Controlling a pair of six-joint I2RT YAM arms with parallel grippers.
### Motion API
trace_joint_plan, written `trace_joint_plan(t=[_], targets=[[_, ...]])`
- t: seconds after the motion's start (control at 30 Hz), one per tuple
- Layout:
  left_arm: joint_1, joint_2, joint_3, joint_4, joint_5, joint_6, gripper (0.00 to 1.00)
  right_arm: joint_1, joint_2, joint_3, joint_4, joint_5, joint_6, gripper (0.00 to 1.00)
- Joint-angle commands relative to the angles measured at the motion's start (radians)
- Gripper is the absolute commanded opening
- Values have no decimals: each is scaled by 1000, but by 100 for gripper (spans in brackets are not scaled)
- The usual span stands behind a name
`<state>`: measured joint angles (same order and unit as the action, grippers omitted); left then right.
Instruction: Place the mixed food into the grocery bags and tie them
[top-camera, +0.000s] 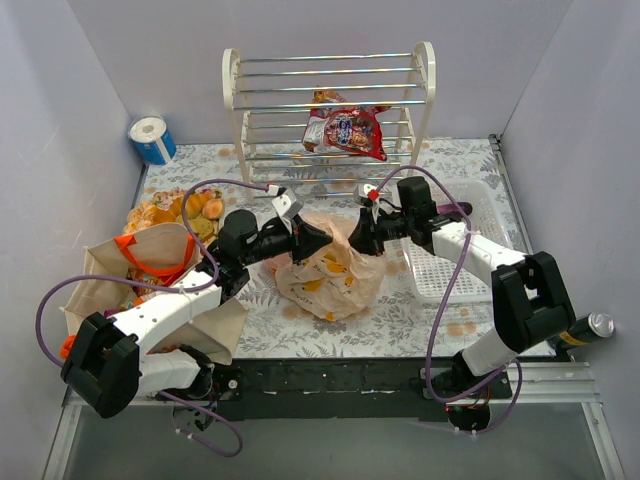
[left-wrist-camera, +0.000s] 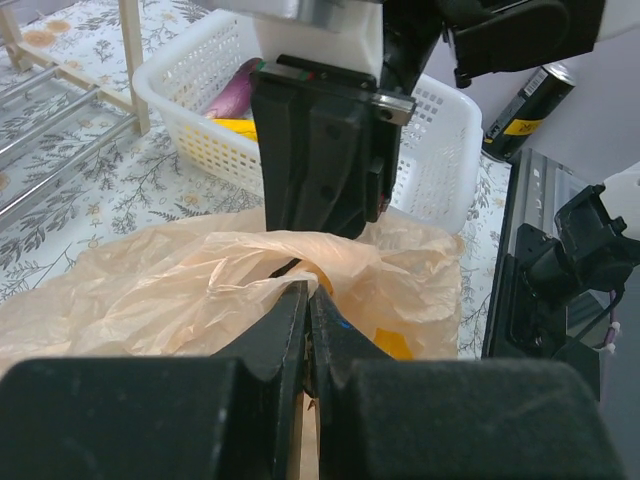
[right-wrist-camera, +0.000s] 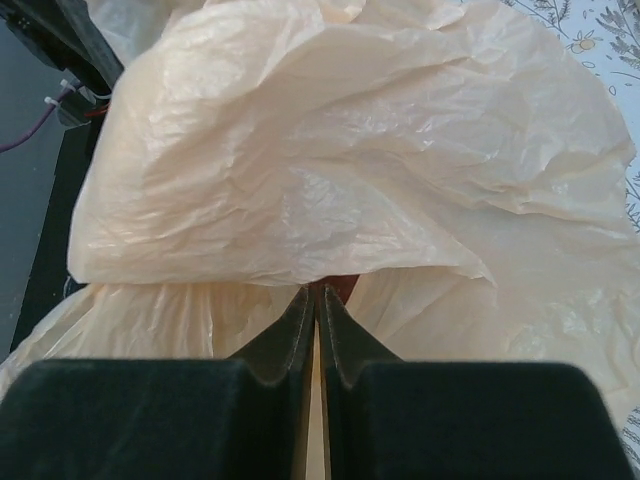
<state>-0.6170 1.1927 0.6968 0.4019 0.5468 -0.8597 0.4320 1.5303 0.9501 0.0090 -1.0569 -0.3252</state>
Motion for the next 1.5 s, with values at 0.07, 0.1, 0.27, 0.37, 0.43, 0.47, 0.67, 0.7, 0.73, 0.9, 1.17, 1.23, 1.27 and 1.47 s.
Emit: trace_joint_plan(t=[0.07, 0.1, 0.27, 0.37, 0.43, 0.47, 0.67, 0.7, 0.73, 0.9, 1.17, 1.23, 1.27, 1.47], targets=[[3, -36, -10, 28, 15, 28, 0, 5, 5, 36, 9, -122, -37, 6], [3, -32, -10, 31, 15, 28, 0, 7, 2, 27, 11, -136, -40, 6], [3, -19, -11, 45, 19, 27, 0, 14, -27, -30, 78, -230, -5, 4], [3, -24, -11, 29, 2, 36, 0, 16, -32, -36, 75, -281, 0, 3], [3, -31, -10, 23, -14, 42, 0, 17, -39, -43, 66, -299, -3, 2], [3, -30, -8, 15, -18, 48, 0, 17, -51, -48, 68, -316, -3, 2], [3, -39, -26, 54, -10, 30, 0, 20, -104, -100, 170, -301, 67, 2], [3, -38, -29, 63, -8, 15, 0, 21, -104, -108, 205, -301, 115, 2], [3, -38, -40, 74, -7, 8, 0, 24, -102, -116, 256, -299, 136, 3], [3, -32, -98, 204, 2, -73, 0, 66, -93, -151, 370, -216, 236, 8], [2, -36, -178, 325, -16, -156, 0, 105, -41, -255, 778, -131, 481, 15], [2, -44, -194, 345, -28, -168, 0, 105, -32, -283, 880, -112, 523, 19], [2, -45, -201, 368, -30, -183, 0, 105, -29, -292, 908, -97, 556, 20], [0, -36, -241, 448, -39, -237, 0, 113, -6, -327, 1054, -35, 637, 32]])
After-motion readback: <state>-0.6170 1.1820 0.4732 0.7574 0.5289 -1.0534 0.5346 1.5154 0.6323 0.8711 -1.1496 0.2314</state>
